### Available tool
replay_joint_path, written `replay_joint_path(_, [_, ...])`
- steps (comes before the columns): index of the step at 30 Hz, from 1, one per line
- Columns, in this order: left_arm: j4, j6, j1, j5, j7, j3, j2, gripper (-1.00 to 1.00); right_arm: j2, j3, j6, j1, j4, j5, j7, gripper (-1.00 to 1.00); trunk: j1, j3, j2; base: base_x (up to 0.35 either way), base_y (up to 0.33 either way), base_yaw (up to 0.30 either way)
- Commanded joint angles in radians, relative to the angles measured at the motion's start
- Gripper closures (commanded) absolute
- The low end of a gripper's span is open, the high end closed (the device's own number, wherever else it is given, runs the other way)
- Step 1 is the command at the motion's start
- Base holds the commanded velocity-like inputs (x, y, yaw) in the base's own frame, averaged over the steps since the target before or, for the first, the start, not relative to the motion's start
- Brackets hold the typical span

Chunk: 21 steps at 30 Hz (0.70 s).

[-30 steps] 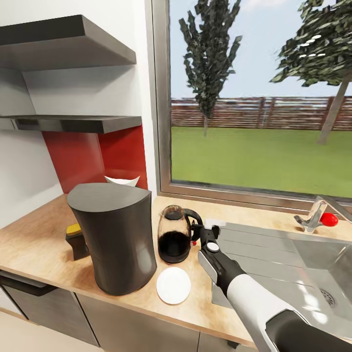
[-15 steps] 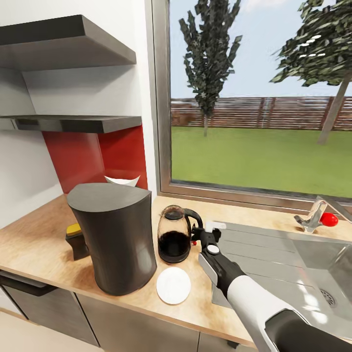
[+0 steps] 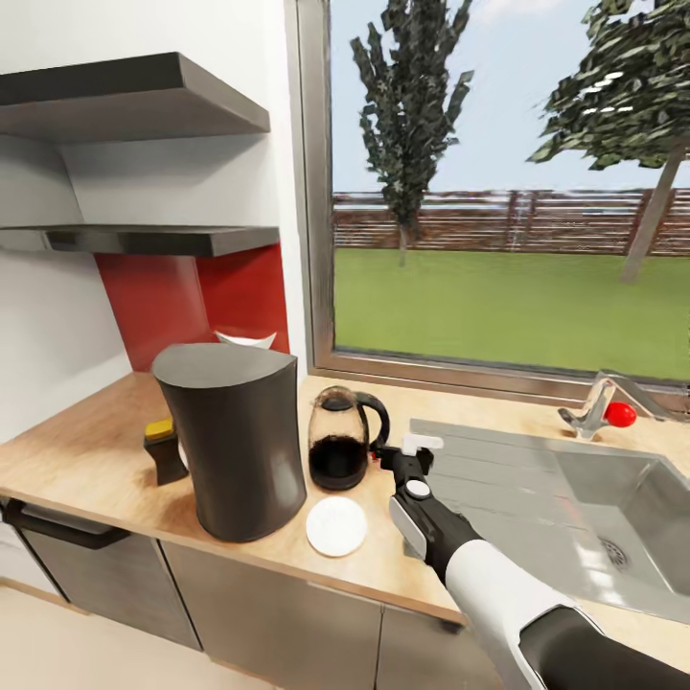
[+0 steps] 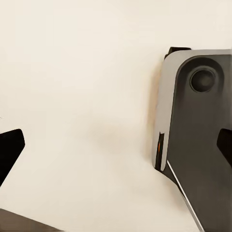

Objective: Set up a coffee station on the kitchen countertop: keep the coffee maker on the countertop, move the bottle of coffee from the kitchen shelf to the counter next to the coffee maker, place a paper coffee filter on top of the coffee maker, put the saucer next to the coffee maker with the coffee cup on the saucer, and place the electric kettle next to the coffee maker.

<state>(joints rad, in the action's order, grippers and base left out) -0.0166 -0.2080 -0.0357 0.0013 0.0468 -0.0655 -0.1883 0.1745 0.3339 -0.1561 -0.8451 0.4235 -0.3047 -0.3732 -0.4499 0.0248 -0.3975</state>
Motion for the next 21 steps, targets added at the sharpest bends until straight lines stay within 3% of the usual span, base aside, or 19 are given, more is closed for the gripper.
replay_joint_path(1, [-0.002, -0.004, -0.001, 0.000, 0.005, -0.007, 0.000, -1.00, 0.000, 0.007, -0.006, -0.002, -0.002, -0.010, -0.006, -1.00, 0.000, 0.002, -0.002, -0.337, -0.001, 0.000])
replay_joint_path(7, [-0.001, -0.004, -0.001, 0.000, 0.005, -0.007, 0.000, -1.00, 0.000, 0.007, -0.006, -0.002, -0.002, -0.010, -0.006, -1.00, 0.000, 0.002, -0.002, -0.337, -0.016, 0.000])
replay_joint_path(16, [-0.002, -0.004, -0.001, 0.000, 0.005, -0.007, -0.002, -1.00, 0.000, 0.007, -0.006, -0.002, 0.003, -0.010, -0.006, -1.00, 0.000, 0.002, -0.002, -0.248, -0.175, 0.000])
replay_joint_path(21, [0.001, -0.005, -0.001, -0.001, 0.005, -0.006, -0.001, -1.00, 0.000, -0.002, 0.005, -0.002, 0.133, -0.009, -0.005, -1.00, 0.000, 0.002, -0.002, -0.062, -0.044, 0.000])
